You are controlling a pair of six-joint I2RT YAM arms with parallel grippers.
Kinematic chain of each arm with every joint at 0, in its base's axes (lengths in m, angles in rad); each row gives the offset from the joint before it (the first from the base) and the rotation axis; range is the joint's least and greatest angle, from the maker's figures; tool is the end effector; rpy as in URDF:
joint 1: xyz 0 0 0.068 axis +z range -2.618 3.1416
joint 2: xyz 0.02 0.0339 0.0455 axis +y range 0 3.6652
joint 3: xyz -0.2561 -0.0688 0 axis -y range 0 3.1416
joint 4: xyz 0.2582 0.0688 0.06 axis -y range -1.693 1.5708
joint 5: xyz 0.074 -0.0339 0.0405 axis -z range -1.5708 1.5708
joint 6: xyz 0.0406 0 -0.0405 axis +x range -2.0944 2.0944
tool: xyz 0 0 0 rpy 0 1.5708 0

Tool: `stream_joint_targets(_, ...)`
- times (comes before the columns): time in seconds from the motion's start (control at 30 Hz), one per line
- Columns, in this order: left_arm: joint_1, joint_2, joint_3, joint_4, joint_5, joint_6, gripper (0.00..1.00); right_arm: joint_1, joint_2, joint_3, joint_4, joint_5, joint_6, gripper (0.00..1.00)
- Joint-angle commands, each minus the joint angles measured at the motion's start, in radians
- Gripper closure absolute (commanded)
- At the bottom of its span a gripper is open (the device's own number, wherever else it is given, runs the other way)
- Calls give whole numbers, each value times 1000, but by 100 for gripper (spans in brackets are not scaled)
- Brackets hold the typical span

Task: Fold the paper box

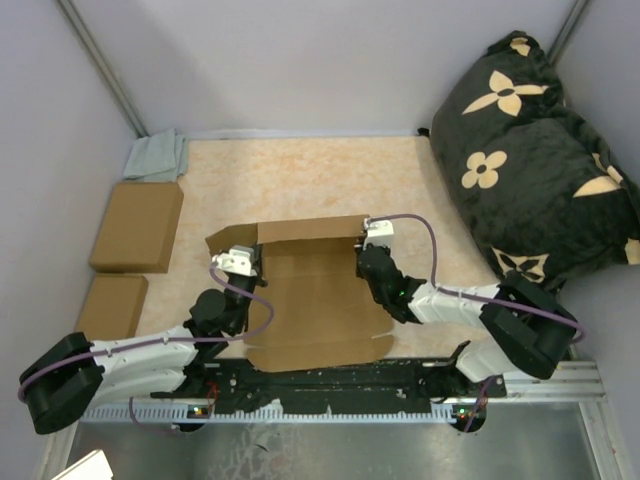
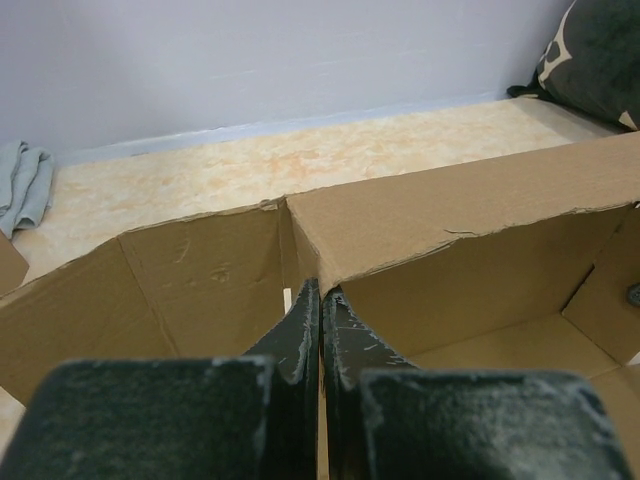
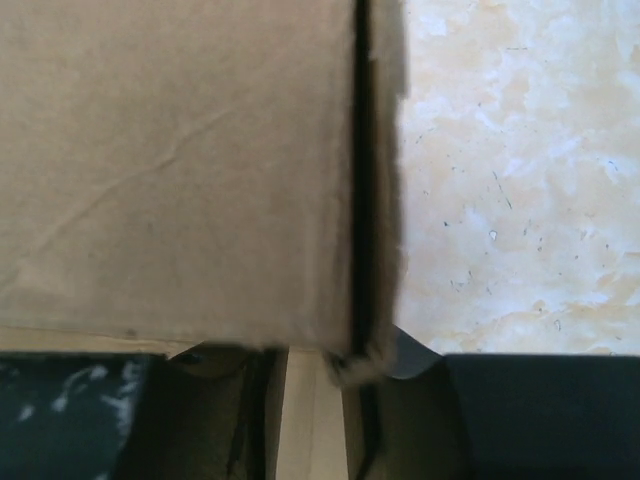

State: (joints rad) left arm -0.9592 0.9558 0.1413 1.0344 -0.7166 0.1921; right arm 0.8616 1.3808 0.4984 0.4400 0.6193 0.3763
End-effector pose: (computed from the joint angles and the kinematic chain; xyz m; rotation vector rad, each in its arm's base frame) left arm 0.1339 -0.1445 0.1989 0.1942 1.3938 -0.1528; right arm 0.1994 0.1962 0.1579 -0.0828 1.9303 0.2018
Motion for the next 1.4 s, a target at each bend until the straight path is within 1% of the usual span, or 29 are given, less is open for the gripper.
stream_joint_targets(0.0,-13,-8,24,-26,38,0,100,13,44,38,81,-10,-47,72)
stream_joint_targets(0.07,-13,-1,23,-19,41,3,100,13,67,49,93,-14,-55,69)
stream_joint_targets(0.13,-13,2,24,-16,43,1,100,13,91,64,99,-14,-60,70)
stream_joint_targets(0.17,-13,4,25,-17,43,-1,100,12,102,68,103,-14,-60,75)
stream_joint_targets(0.23,-13,10,29,-18,35,3,100,11,114,74,95,16,-47,93)
stream_joint_targets(0.27,-13,12,33,-17,26,5,99,11,114,79,77,39,-35,99)
stream_joint_targets(0.3,-13,11,35,-19,13,6,96,10,112,82,53,62,-22,100)
stream_joint_targets(0.4,-13,-1,35,-30,-33,-8,74,7,86,80,-19,128,15,100)
stream_joint_targets(0.47,-13,-25,35,-57,-50,-29,64,-3,52,66,-54,155,32,100)
stream_joint_targets(0.6,-13,-124,67,-195,-57,-109,48,-19,-32,36,-144,216,52,100)
stream_joint_targets(0.63,-13,-153,85,-247,-55,-132,42,-23,-50,29,-178,230,53,100)
stream_joint_targets(0.7,-13,-207,124,-360,-74,-180,37,-35,-88,16,-226,258,55,100)
stream_joint_targets(0.77,-12,-251,145,-410,-105,-201,33,-53,-119,2,-274,274,54,100)
stream_joint_targets(0.83,-11,-277,139,-376,-146,-179,30,-77,-150,-24,-296,284,47,100)
stream_joint_targets(0.87,-7,-273,126,-321,-193,-157,28,-93,-167,-41,-302,278,53,100)
stream_joint_targets(0.9,1,-259,113,-265,-247,-135,26,-129,-193,-62,-297,225,61,100)
stream_joint_targets(0.97,46,-209,112,-202,-301,-114,24,-165,-234,-106,-275,172,74,100)
stream_joint_targets(1.0,87,-186,128,-244,-285,-142,24,-176,-249,-118,-273,152,78,100)
stream_joint_targets(1.03,120,-161,159,-336,-259,-195,24,-182,-259,-124,-274,135,79,100)
stream_joint_targets(1.1,213,-112,229,-514,-168,-383,24,-189,-259,-119,-288,112,77,100)
stream_joint_targets(1.2,361,-29,319,-699,-47,-586,24,-203,-247,-99,-322,82,85,100)
stream_joint_targets(1.23,411,-8,336,-739,-13,-638,24,-211,-245,-95,-326,71,88,100)
stream_joint_targets(1.27,455,9,340,-741,27,-663,24,-216,-243,-94,-327,59,90,100)
stream_joint_targets(1.37,567,79,316,-649,138,-710,25,-228,-246,-99,-318,21,93,100)
